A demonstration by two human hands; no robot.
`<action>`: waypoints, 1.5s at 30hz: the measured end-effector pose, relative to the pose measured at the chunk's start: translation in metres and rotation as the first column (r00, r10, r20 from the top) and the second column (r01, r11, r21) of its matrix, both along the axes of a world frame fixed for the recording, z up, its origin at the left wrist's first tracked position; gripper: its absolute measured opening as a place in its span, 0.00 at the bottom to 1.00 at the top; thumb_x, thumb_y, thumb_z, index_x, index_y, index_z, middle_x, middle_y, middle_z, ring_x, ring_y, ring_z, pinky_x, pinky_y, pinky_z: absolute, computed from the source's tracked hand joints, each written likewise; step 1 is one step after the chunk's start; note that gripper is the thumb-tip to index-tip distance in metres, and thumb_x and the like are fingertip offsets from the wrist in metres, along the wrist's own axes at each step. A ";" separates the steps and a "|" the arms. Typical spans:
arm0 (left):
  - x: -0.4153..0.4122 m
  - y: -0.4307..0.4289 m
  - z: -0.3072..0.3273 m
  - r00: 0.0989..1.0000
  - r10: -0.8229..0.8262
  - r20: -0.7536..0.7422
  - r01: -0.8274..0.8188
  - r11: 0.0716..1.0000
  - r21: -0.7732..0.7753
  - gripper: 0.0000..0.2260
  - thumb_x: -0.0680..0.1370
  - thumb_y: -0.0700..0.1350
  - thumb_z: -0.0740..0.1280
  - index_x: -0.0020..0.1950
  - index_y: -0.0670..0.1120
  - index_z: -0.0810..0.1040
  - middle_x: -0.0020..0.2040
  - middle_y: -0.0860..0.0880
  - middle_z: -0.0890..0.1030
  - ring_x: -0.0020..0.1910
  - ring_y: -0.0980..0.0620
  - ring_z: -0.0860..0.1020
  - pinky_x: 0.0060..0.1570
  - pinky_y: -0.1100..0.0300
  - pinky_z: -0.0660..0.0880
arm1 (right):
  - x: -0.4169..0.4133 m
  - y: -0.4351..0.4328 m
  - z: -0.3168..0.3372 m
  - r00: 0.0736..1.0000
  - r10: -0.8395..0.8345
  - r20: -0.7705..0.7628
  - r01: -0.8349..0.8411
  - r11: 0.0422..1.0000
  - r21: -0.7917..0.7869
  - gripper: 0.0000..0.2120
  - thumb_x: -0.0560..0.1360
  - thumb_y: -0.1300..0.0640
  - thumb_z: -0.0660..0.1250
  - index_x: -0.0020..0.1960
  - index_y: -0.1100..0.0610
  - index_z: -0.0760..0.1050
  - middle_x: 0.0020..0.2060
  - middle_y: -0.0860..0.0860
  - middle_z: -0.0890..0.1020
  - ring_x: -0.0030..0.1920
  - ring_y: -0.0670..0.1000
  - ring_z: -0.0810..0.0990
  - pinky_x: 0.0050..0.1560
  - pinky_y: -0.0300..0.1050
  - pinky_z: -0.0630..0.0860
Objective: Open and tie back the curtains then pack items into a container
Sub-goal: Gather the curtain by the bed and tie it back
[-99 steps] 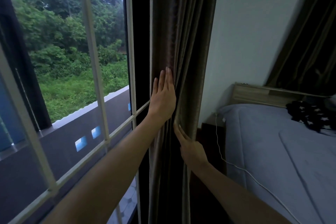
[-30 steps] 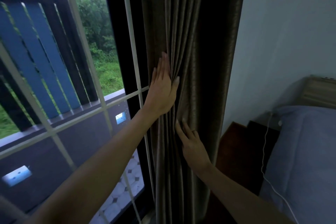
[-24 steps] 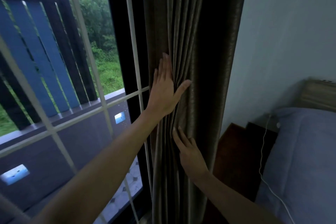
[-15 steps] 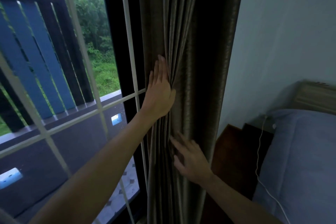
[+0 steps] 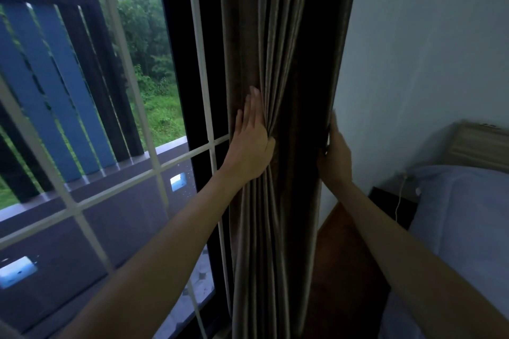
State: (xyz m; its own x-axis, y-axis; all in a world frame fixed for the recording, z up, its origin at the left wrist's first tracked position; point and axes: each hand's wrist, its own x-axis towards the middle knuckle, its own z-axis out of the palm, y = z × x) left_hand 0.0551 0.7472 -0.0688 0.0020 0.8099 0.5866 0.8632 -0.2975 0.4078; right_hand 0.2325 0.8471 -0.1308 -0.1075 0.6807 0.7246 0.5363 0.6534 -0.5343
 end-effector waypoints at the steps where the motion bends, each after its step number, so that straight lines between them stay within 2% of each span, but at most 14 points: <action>1: -0.001 0.000 0.000 1.000 -0.002 0.001 0.002 1.000 0.001 0.38 0.77 0.39 0.57 0.75 0.43 0.31 0.77 0.46 0.34 0.76 0.52 0.35 0.76 0.51 0.38 | -0.003 -0.002 -0.009 0.998 0.041 0.039 -0.042 0.999 0.006 0.36 0.78 0.62 0.62 0.79 0.49 0.46 0.64 0.60 0.75 0.58 0.60 0.77 0.54 0.48 0.74; 4: -0.003 0.001 0.000 1.000 0.003 -0.007 -0.003 1.000 0.012 0.37 0.78 0.39 0.57 0.75 0.42 0.31 0.78 0.46 0.35 0.77 0.52 0.36 0.76 0.51 0.38 | -0.012 -0.015 -0.035 0.982 0.115 0.152 -0.109 0.993 -0.047 0.39 0.78 0.61 0.62 0.77 0.39 0.44 0.68 0.56 0.74 0.62 0.59 0.77 0.57 0.57 0.77; 8: -0.004 0.007 -0.001 1.000 0.015 -0.020 -0.014 1.000 0.017 0.37 0.78 0.40 0.57 0.76 0.42 0.32 0.78 0.46 0.37 0.77 0.52 0.37 0.76 0.50 0.40 | -0.023 -0.040 -0.061 0.951 0.205 0.230 -0.196 0.979 -0.064 0.40 0.76 0.62 0.62 0.78 0.42 0.42 0.64 0.57 0.77 0.57 0.60 0.79 0.51 0.56 0.79; 11: -0.006 0.011 -0.003 0.999 0.011 -0.036 -0.011 1.000 0.011 0.37 0.77 0.39 0.57 0.76 0.42 0.32 0.78 0.46 0.37 0.77 0.52 0.37 0.76 0.49 0.41 | -0.033 -0.052 -0.077 0.931 0.251 0.266 -0.236 0.968 -0.086 0.43 0.74 0.66 0.62 0.78 0.43 0.41 0.49 0.55 0.80 0.40 0.57 0.79 0.37 0.55 0.78; 15: -0.008 0.011 -0.003 1.000 -0.012 -0.029 0.013 1.000 0.021 0.36 0.79 0.39 0.57 0.76 0.42 0.34 0.78 0.46 0.38 0.77 0.52 0.38 0.76 0.50 0.41 | -0.043 -0.073 -0.093 0.928 0.217 0.302 -0.186 0.974 -0.130 0.47 0.71 0.69 0.59 0.77 0.40 0.38 0.33 0.47 0.67 0.31 0.49 0.67 0.29 0.44 0.64; 19: -0.011 0.010 -0.004 0.999 -0.041 0.001 0.041 0.999 0.034 0.32 0.83 0.49 0.54 0.77 0.43 0.35 0.79 0.47 0.38 0.77 0.53 0.39 0.76 0.53 0.39 | -0.045 -0.085 -0.104 0.913 0.236 0.332 -0.216 0.972 -0.096 0.51 0.68 0.74 0.64 0.78 0.42 0.41 0.44 0.58 0.79 0.34 0.47 0.68 0.31 0.40 0.63; 23: 0.000 0.011 -0.004 0.998 -0.057 0.013 0.057 0.998 0.024 0.38 0.80 0.60 0.54 0.77 0.44 0.34 0.78 0.48 0.36 0.77 0.54 0.38 0.76 0.51 0.39 | -0.043 -0.085 -0.105 0.902 0.245 0.354 -0.231 0.969 -0.083 0.48 0.67 0.75 0.66 0.77 0.48 0.49 0.50 0.59 0.82 0.36 0.55 0.77 0.32 0.39 0.67; 27: 0.013 0.018 -0.005 1.000 0.000 0.004 -0.001 1.000 0.031 0.42 0.79 0.52 0.62 0.76 0.41 0.33 0.78 0.45 0.35 0.77 0.50 0.38 0.76 0.49 0.41 | -0.038 -0.086 -0.115 0.888 0.268 0.375 -0.246 0.964 -0.106 0.43 0.68 0.72 0.62 0.77 0.49 0.52 0.60 0.57 0.79 0.47 0.60 0.80 0.42 0.51 0.80; 32: 0.022 0.024 -0.009 1.000 0.021 0.015 -0.022 0.999 0.047 0.39 0.78 0.43 0.61 0.76 0.40 0.34 0.78 0.44 0.36 0.77 0.49 0.39 0.76 0.49 0.42 | -0.036 -0.090 -0.097 0.937 0.345 0.057 -0.322 0.914 -0.246 0.21 0.77 0.52 0.63 0.68 0.43 0.66 0.51 0.43 0.78 0.49 0.43 0.75 0.47 0.43 0.73; 35: 0.026 0.025 -0.012 0.999 0.019 0.040 -0.021 0.998 0.066 0.39 0.78 0.42 0.61 0.76 0.41 0.34 0.78 0.45 0.36 0.77 0.50 0.39 0.76 0.50 0.41 | -0.051 -0.096 -0.079 0.945 0.301 -0.128 -0.326 0.900 -0.290 0.39 0.70 0.31 0.65 0.75 0.46 0.60 0.64 0.39 0.74 0.61 0.37 0.73 0.59 0.34 0.72; 37: 0.028 0.026 -0.012 0.998 0.022 0.053 -0.025 0.998 0.064 0.39 0.78 0.41 0.60 0.76 0.41 0.34 0.78 0.45 0.36 0.77 0.50 0.39 0.76 0.51 0.41 | -0.065 -0.100 -0.075 0.971 0.213 -0.110 -0.236 0.926 -0.295 0.45 0.67 0.26 0.63 0.75 0.50 0.59 0.64 0.39 0.72 0.62 0.37 0.71 0.61 0.34 0.69; 39: 0.028 0.026 -0.013 0.998 0.031 0.059 -0.035 0.997 0.063 0.38 0.78 0.40 0.60 0.76 0.40 0.34 0.78 0.45 0.36 0.77 0.50 0.39 0.76 0.51 0.41 | -0.075 -0.097 -0.085 0.997 0.069 -0.024 -0.073 0.966 -0.250 0.38 0.69 0.31 0.65 0.70 0.56 0.68 0.57 0.45 0.77 0.55 0.43 0.76 0.56 0.38 0.74; 42: 0.027 0.026 -0.013 0.995 0.006 0.095 -0.011 0.999 0.053 0.37 0.79 0.40 0.59 0.76 0.41 0.34 0.78 0.46 0.37 0.77 0.51 0.41 0.77 0.49 0.43 | -0.080 -0.091 -0.112 0.992 -0.097 0.086 0.108 0.985 -0.137 0.15 0.72 0.55 0.73 0.54 0.61 0.76 0.40 0.53 0.80 0.39 0.51 0.79 0.38 0.46 0.81; 45: 0.022 0.020 -0.021 0.983 -0.092 0.159 0.080 0.994 0.080 0.35 0.81 0.47 0.59 0.77 0.44 0.36 0.79 0.48 0.42 0.78 0.53 0.44 0.77 0.48 0.47 | -0.068 -0.090 -0.132 0.975 -0.123 0.184 0.144 0.984 -0.104 0.12 0.68 0.64 0.76 0.49 0.62 0.78 0.36 0.53 0.79 0.35 0.51 0.77 0.31 0.40 0.75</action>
